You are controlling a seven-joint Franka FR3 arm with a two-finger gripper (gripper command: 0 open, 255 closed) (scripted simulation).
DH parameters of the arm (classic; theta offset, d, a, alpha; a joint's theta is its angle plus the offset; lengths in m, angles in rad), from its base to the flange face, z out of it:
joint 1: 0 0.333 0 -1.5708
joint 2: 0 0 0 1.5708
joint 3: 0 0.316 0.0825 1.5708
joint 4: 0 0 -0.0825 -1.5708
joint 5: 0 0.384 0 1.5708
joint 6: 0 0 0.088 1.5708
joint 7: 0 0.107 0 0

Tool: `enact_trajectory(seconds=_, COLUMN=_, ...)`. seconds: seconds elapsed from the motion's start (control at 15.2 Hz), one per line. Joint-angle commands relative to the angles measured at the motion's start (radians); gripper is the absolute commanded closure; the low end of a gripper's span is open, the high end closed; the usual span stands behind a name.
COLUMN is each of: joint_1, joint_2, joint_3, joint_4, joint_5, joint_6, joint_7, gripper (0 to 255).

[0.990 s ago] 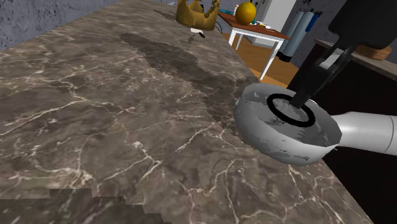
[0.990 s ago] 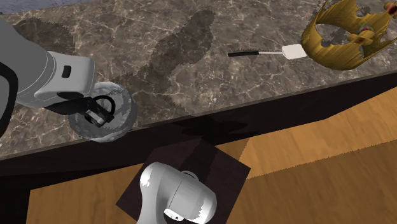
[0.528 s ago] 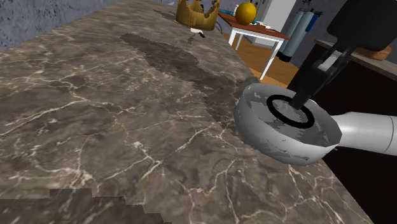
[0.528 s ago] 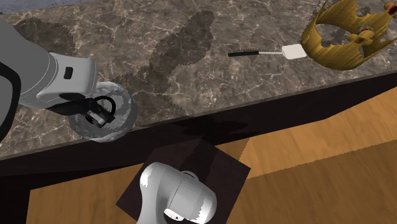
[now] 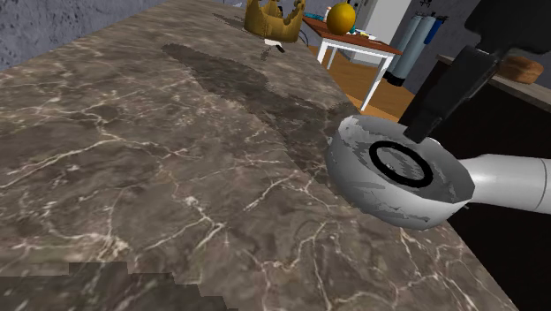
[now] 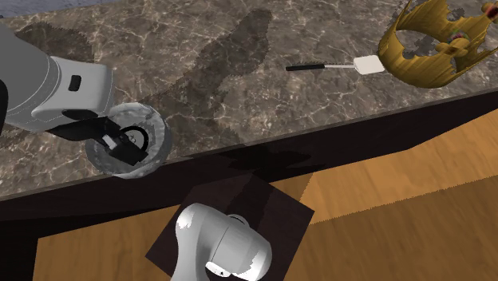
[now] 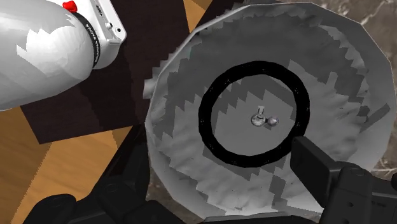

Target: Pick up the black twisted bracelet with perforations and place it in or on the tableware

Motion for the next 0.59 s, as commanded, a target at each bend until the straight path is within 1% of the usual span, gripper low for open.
enact_trajectory(seconds=0.0, joint_1=-0.011, joint_2=0.042, joint_3=-0.011, joint_4=0.082, joint_5=-0.013, joint_6=-0.04, joint_7=0.011, gripper=0)
enact_trajectory(seconds=0.07, joint_1=-0.016, joint_2=0.063, joint_3=-0.015, joint_4=0.121, joint_5=-0.018, joint_6=-0.058, joint_7=0.016, gripper=0)
enact_trajectory(seconds=0.53, joint_1=-0.016, joint_2=0.063, joint_3=-0.015, joint_4=0.121, joint_5=-0.018, joint_6=-0.058, joint_7=0.016, gripper=0)
